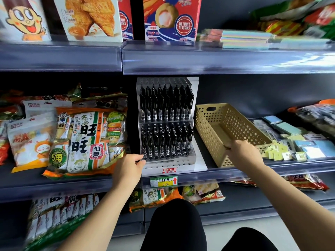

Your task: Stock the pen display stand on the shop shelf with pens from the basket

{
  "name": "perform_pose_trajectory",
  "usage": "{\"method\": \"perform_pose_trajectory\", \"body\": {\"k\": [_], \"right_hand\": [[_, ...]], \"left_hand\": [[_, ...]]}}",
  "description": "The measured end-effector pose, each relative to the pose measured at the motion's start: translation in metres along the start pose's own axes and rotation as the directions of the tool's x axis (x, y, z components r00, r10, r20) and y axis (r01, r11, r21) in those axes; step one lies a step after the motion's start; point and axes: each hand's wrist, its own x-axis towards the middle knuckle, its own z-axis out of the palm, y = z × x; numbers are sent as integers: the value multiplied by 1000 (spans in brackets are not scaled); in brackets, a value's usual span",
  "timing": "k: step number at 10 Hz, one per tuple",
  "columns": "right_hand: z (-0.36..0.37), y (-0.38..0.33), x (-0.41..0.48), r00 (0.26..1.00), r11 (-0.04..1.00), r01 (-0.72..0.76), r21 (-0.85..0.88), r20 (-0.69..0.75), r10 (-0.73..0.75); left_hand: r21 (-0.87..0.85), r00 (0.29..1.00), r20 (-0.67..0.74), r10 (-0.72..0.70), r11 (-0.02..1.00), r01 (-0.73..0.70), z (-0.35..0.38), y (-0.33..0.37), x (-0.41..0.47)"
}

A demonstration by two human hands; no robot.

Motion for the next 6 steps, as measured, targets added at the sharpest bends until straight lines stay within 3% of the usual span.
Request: {"method": "perform_pose_trajectory", "body": {"k": [2, 4, 6], "right_hand": [[8, -5, 0, 1000, 1000, 0, -11, -28, 0], [0, -3, 0, 998, 994, 61, 91, -12, -60], [-27, -11, -6, 984, 984, 165, 73, -78, -159]], "left_hand": [[76, 999, 33, 11, 997, -13, -6, 3, 0], [147, 998, 69, 9, 989, -19, -17, 10, -4], [197, 991, 34, 127, 972, -131, -44, 28, -16]]}}
